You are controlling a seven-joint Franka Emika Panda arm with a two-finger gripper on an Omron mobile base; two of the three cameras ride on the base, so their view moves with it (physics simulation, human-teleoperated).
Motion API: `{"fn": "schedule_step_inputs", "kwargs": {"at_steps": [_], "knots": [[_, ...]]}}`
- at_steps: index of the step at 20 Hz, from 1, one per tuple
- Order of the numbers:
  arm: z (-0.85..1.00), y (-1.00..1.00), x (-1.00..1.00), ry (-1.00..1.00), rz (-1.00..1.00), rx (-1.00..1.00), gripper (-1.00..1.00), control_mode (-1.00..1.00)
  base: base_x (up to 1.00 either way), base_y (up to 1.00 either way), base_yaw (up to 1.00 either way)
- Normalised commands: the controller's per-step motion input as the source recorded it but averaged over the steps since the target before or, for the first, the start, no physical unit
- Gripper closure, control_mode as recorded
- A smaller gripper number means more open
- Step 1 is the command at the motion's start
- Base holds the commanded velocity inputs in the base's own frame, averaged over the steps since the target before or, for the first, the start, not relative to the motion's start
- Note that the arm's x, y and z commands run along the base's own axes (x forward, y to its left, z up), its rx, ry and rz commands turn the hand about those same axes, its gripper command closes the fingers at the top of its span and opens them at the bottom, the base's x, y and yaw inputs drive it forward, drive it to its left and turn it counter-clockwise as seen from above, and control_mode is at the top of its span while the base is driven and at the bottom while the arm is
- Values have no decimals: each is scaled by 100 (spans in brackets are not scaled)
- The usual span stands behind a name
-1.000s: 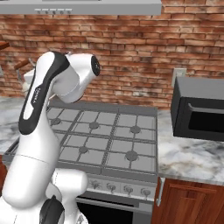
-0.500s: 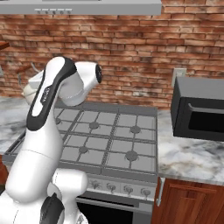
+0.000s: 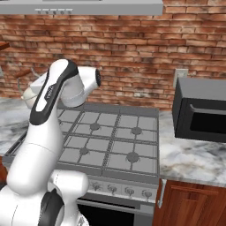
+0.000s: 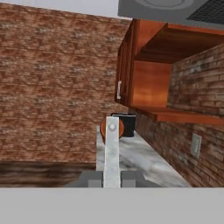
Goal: Pick the kettle from the cabinet and place it on a stove burner. Then pick the pot from the counter and place it on another stove burner. Finally, turn both burners on.
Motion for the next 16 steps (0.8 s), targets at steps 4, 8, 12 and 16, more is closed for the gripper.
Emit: {"fn": "schedule_step_inputs", "kwargs": {"at_steps": [4, 8, 12, 16], "knots": [[-18, 16, 16, 0, 4, 0, 100, -100, 0, 0, 0], [-20, 10, 12, 0, 4, 0, 100, -100, 0, 0, 0], [-22, 8, 11, 0, 5, 0, 100, -100, 0, 0, 0], [-21, 8, 7, 0, 6, 1, 100, -100, 0, 0, 0]]}}
